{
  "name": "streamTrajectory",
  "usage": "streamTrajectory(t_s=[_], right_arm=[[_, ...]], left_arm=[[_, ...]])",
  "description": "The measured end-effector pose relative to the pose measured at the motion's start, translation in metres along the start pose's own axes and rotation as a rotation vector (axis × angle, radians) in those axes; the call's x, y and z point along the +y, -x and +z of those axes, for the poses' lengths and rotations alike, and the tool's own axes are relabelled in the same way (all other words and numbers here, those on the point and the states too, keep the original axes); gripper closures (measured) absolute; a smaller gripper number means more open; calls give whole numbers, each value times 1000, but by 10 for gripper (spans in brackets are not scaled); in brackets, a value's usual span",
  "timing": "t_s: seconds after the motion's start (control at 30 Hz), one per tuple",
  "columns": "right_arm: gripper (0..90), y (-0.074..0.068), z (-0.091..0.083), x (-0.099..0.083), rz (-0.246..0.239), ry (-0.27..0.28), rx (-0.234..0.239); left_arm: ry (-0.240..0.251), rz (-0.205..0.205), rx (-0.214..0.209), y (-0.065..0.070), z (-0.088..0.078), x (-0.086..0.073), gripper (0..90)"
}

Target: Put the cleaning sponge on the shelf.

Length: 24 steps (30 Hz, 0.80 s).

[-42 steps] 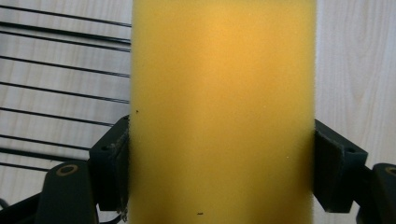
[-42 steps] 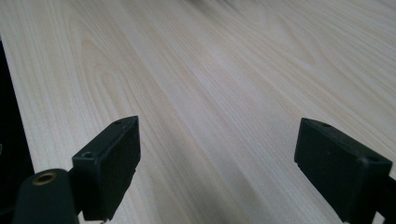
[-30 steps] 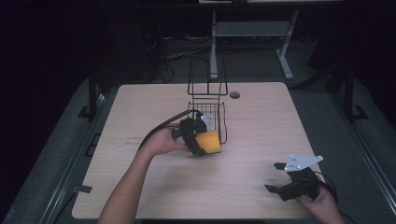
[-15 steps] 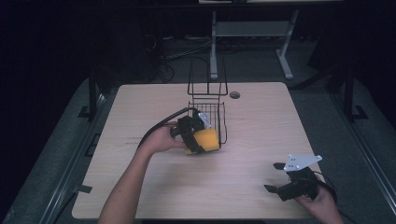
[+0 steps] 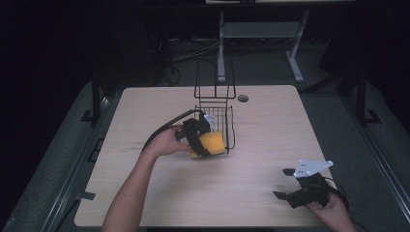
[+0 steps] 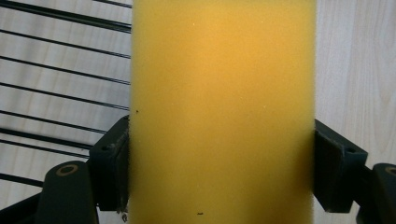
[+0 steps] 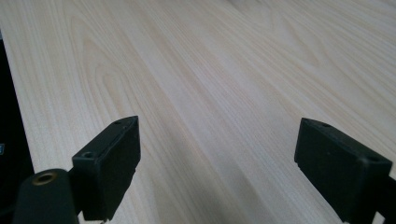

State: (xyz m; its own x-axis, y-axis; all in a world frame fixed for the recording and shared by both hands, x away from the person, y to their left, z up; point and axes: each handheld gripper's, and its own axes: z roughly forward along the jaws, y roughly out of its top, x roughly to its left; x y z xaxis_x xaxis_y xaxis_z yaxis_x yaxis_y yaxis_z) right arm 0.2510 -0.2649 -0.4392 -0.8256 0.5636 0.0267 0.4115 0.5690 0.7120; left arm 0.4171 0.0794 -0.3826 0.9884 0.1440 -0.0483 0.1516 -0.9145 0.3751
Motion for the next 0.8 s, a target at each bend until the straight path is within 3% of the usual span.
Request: streamTrajectory(t_s=[0.3,0.53,0.8], right_arm=[[141,0,0,0,1,2,1],[141,0,0,0,-1,1,4],[141,0,2,1,-2,-5,7]], left_arm=[[-11,20,0,-8,-2,8,219],[-1,13,-3,-15,-2,10,219],[2,-22,-3,-22,-2,5,219]])
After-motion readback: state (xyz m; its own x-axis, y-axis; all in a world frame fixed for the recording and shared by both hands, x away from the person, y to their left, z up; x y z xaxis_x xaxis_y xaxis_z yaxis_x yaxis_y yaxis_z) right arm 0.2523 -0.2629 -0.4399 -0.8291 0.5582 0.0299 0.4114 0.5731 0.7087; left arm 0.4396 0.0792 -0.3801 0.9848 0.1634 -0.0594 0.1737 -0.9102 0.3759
